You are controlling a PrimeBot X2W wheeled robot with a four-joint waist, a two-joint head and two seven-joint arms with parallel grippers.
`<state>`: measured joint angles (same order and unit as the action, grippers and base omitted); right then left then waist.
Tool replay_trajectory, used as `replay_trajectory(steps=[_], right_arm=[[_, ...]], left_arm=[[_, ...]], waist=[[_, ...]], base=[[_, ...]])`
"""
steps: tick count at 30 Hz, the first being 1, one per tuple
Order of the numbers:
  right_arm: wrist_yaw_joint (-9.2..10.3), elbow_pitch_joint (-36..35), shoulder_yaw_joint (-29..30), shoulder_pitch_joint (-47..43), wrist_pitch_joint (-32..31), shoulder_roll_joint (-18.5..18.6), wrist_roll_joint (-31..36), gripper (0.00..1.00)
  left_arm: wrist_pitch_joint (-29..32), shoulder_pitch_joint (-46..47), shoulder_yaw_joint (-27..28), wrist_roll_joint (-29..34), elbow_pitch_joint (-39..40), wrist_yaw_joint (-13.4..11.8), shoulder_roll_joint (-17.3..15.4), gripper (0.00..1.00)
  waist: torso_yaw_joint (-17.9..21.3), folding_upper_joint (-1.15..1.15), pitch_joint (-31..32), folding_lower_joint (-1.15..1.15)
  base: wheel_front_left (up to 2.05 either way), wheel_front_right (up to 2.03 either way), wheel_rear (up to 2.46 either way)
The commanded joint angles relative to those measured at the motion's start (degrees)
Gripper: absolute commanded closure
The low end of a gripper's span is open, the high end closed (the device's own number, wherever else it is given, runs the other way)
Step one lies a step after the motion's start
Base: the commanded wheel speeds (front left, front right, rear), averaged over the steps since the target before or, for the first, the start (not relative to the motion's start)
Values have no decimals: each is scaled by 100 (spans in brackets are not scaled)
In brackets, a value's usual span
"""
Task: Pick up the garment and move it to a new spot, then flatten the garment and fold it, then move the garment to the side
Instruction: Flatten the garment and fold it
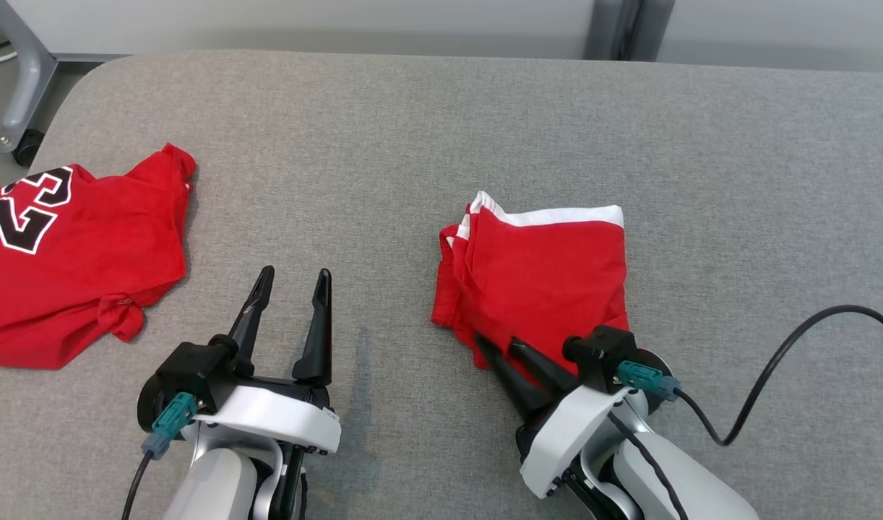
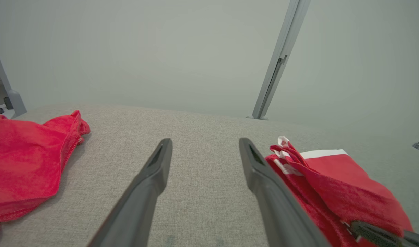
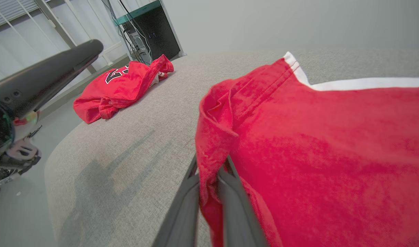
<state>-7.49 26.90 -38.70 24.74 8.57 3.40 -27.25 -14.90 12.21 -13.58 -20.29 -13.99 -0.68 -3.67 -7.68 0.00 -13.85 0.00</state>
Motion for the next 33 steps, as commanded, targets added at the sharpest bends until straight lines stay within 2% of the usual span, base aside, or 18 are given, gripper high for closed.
replay_trajectory(steps=[1,7,13,17,28,33], right_arm=[[-1,21,-25,85,76,9,52,0],[-1,-98,-151,152,416,81,170,0],[-1,-616,122,-37,579,269,258,0],[-1,-892,697,-281,624,373,362,0],[-1,-1142,2936,-1064,573,503,834,0],[-1,-1289,3394,-1230,471,435,978,0]], left_arm=[[-22,66,21,-15,-6,-31,-19,0],[-25,32,37,4,-38,-25,-32,0],[-29,-13,47,32,-42,-41,-53,0],[-29,-49,59,37,-31,-58,-77,0],[-25,-116,100,57,45,-136,-198,0],[-20,-99,94,49,80,-156,-234,0]], waist=[[15,0,-5,0],[115,0,33,0],[219,0,119,0],[274,0,173,0],[361,0,251,0],[373,0,210,0]], base=[[0,0,0],[0,0,0],[0,0,0],[0,0,0],[0,0,0],[0,0,0]])
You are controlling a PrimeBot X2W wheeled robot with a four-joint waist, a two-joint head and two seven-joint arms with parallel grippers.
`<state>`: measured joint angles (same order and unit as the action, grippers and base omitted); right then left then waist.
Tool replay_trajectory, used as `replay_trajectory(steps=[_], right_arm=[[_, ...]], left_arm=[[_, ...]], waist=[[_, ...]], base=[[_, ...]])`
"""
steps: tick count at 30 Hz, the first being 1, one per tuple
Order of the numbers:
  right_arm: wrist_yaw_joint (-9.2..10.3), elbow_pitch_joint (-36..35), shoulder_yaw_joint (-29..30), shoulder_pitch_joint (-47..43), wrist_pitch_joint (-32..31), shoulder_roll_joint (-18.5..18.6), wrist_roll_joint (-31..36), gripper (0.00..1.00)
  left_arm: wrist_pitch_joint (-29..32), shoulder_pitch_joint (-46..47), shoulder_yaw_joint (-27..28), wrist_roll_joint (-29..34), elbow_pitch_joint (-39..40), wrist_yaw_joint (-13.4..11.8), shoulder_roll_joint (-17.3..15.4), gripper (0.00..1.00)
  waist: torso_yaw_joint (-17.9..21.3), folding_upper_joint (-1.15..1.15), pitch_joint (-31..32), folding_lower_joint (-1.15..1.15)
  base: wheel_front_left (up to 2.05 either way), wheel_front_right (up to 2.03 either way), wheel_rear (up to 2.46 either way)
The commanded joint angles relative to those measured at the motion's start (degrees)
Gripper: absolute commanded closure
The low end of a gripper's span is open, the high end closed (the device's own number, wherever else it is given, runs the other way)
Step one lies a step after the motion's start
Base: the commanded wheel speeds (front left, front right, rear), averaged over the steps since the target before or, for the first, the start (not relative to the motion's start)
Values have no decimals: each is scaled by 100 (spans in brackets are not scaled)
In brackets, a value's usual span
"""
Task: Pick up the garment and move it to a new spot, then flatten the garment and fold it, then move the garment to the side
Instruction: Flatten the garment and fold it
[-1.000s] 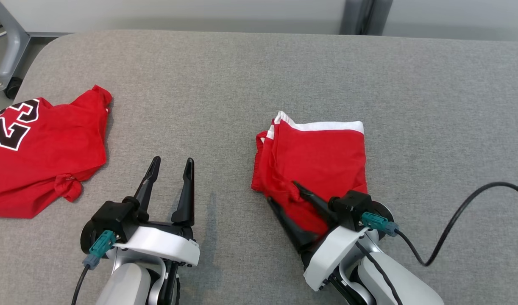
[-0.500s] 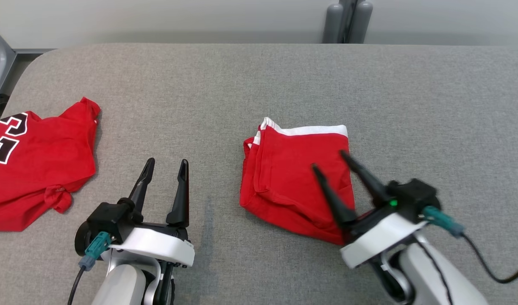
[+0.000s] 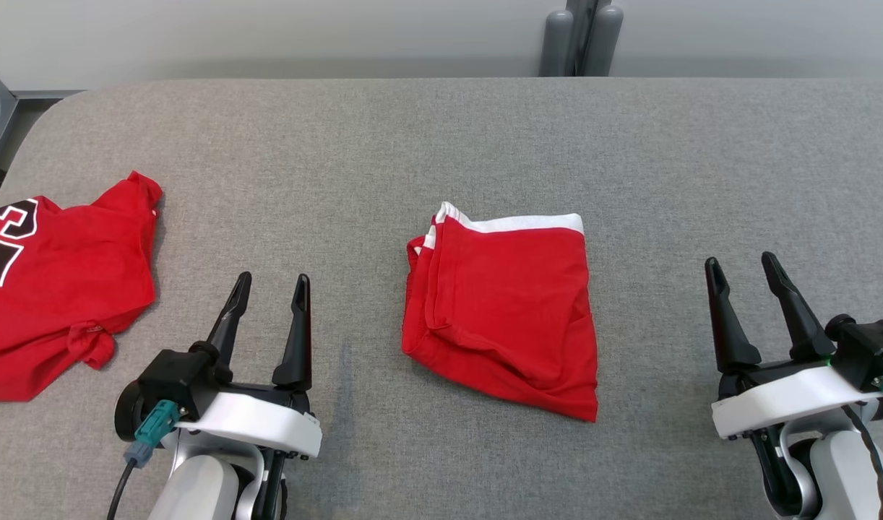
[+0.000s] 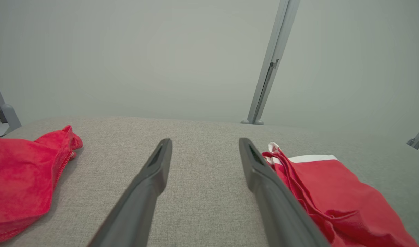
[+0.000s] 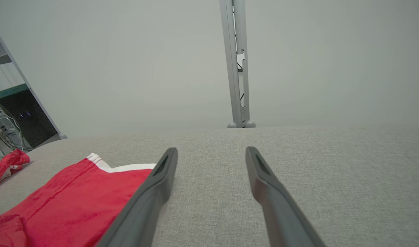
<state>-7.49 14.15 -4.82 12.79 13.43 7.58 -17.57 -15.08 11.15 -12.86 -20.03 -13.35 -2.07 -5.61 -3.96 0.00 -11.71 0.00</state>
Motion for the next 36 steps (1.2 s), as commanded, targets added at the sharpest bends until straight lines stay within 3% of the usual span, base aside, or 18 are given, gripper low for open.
replay_trajectory(steps=[1,13,14,15,25,36], right_arm=[[-1,-37,34,-49,-34,-3,33,0],[-1,-93,104,14,-124,-126,134,0],[-1,-67,95,39,-129,-128,116,62],[-1,-47,56,78,-145,-135,77,100],[-1,525,-1656,696,-278,-112,-196,100],[-1,1631,-3231,1469,-121,-106,-789,100]], left_arm=[[2,15,15,21,19,-20,-45,0],[8,79,-46,10,57,-66,-74,0],[8,85,-53,6,57,-62,-76,0],[9,97,-60,6,60,-62,-78,0],[5,250,-142,-25,32,-48,-14,0],[-7,271,-102,-91,-23,1,63,0]], waist=[[1,0,-12,0],[-52,0,-73,0],[-64,0,-82,0],[-78,0,-97,0],[-367,0,-276,0],[-634,0,-353,0]], base=[[0,0,0],[0,0,0],[0,0,0],[0,0,0],[0,0,0],[0,0,0]])
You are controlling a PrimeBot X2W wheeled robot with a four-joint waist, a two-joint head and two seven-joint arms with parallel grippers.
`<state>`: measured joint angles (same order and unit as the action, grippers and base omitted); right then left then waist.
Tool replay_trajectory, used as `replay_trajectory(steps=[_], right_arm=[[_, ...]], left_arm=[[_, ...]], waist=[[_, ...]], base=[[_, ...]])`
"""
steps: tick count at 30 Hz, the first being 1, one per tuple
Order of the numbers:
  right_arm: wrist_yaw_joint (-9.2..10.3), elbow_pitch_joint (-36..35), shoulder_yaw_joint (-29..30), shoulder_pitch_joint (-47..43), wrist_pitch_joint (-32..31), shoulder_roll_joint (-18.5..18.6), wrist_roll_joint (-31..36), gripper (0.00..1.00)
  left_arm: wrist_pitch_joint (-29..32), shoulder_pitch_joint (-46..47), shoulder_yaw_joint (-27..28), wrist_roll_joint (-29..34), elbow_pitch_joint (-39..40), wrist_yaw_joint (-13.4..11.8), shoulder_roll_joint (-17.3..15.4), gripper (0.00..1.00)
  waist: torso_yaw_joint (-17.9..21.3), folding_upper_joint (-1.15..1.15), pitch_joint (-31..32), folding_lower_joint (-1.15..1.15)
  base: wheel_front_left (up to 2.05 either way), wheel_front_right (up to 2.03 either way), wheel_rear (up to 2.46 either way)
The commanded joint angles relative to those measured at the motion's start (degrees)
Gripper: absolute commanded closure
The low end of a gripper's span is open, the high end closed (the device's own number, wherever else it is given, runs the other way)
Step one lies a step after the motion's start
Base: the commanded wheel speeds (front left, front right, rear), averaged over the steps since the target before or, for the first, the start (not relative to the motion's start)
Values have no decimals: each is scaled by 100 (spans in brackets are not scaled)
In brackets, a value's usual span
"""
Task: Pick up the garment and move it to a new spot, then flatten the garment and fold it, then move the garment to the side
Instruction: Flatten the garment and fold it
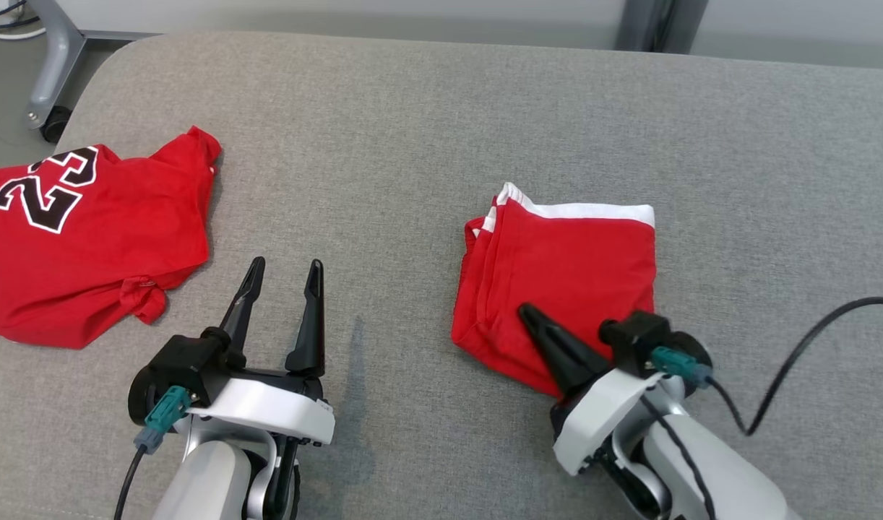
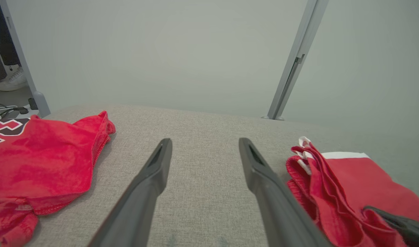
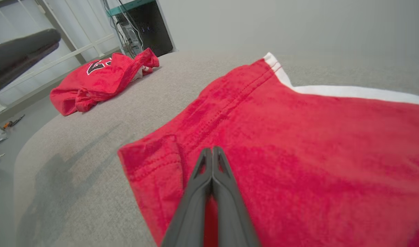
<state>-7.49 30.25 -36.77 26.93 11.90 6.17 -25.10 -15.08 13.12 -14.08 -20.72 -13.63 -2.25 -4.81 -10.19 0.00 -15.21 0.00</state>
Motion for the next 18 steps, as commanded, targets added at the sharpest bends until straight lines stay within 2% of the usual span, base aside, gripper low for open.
replay_trajectory(steps=[1,13,18], right_arm=[[-1,87,-186,88,37,34,-105,100],[-1,373,-1371,313,193,214,-619,100],[-1,210,-1431,314,291,309,-707,100]], left_arm=[[-8,75,31,-26,12,20,-9,0],[-10,31,129,53,48,61,55,0],[-10,-78,192,123,41,37,36,0]], waist=[[-20,0,-7,0],[-69,0,-14,0],[22,0,76,0]], base=[[0,0,0],[0,0,0],[0,0,0]])
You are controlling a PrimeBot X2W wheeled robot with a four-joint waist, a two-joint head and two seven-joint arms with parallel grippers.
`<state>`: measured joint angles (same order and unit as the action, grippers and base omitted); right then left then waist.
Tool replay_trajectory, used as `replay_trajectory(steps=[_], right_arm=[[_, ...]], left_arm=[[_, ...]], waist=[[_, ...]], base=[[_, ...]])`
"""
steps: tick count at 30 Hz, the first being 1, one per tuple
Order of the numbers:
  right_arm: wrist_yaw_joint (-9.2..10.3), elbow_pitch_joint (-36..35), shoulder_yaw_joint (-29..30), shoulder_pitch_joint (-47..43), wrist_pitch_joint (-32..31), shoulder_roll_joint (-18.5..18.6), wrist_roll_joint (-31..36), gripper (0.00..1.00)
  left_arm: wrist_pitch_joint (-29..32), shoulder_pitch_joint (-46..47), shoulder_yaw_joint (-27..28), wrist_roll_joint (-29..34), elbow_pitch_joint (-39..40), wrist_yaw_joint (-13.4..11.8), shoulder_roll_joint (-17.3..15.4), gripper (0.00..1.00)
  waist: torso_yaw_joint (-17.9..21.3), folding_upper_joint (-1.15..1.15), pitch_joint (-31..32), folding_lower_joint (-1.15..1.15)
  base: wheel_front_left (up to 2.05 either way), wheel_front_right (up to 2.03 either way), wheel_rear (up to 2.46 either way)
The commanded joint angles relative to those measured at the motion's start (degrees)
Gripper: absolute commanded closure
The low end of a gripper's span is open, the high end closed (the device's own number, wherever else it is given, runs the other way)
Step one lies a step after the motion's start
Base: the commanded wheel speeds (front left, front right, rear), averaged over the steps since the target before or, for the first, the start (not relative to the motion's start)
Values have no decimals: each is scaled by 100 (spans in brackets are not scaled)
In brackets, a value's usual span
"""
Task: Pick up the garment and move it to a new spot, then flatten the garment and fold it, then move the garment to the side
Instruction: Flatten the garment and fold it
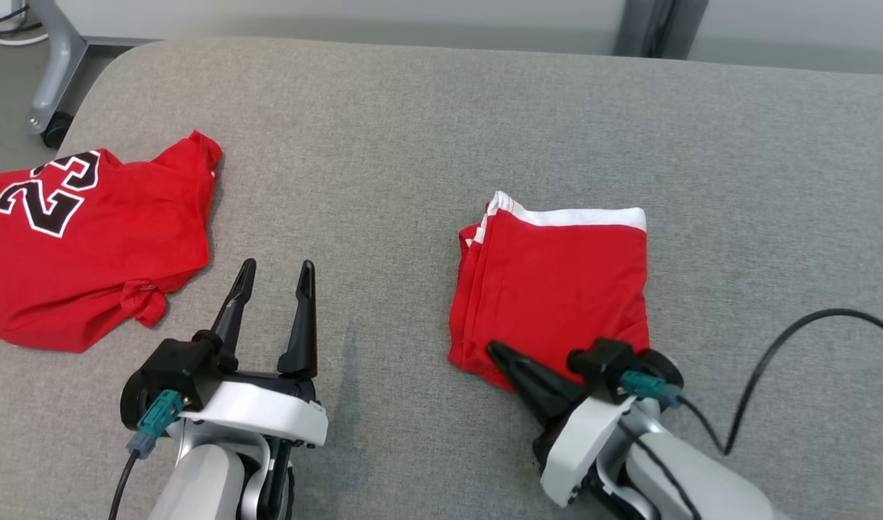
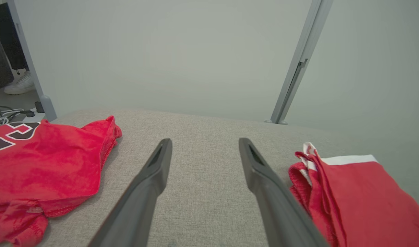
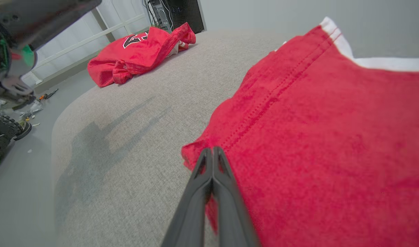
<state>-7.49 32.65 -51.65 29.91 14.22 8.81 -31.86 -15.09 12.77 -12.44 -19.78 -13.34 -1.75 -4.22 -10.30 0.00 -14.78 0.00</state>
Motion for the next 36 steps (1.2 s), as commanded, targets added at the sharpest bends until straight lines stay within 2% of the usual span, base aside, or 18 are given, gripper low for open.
replay_trajectory(steps=[1,5,10,11,14,15,18,23,28,36], right_arm=[[-1,-96,130,-13,73,65,-29,100],[-1,-334,808,-206,103,166,69,100],[-1,-802,2182,-655,100,182,399,100],[-1,-894,2457,-760,101,179,493,87],[-1,-1136,3295,-1069,102,121,755,4],[-2,-1200,3527,-1180,102,107,854,0],[-1,-1343,4092,-1457,103,57,1082,0],[-1,-1539,4664,-1849,21,-27,1372,0],[-1,-1793,4978,-2214,-174,-95,1556,0],[-1,-2236,5162,-2709,-498,-182,1684,0]], left_arm=[[-9,-54,45,50,12,-17,-38,0],[-8,-97,101,117,43,-34,-85,0],[-8,-195,187,135,77,-80,-146,0],[-8,-201,202,142,91,-77,-161,0],[-8,-268,246,158,122,-98,-210,0],[-8,-289,263,160,127,-104,-225,0],[-8,-323,296,163,172,-115,-291,0],[15,-510,401,108,231,-151,-436,0],[98,-783,469,131,339,-243,-590,0],[206,-1190,446,75,565,-299,-672,0]], waist=[[64,0,62,0],[183,0,180,0],[349,0,353,0],[381,0,384,0],[465,0,476,0],[488,0,505,0],[553,0,594,0],[666,0,771,0],[770,0,955,0],[858,0,1185,0]], base=[[0,0,0],[0,0,0],[0,0,0],[0,0,0],[0,0,0],[0,0,0],[0,0,0],[0,0,0],[0,0,0],[0,0,0]])
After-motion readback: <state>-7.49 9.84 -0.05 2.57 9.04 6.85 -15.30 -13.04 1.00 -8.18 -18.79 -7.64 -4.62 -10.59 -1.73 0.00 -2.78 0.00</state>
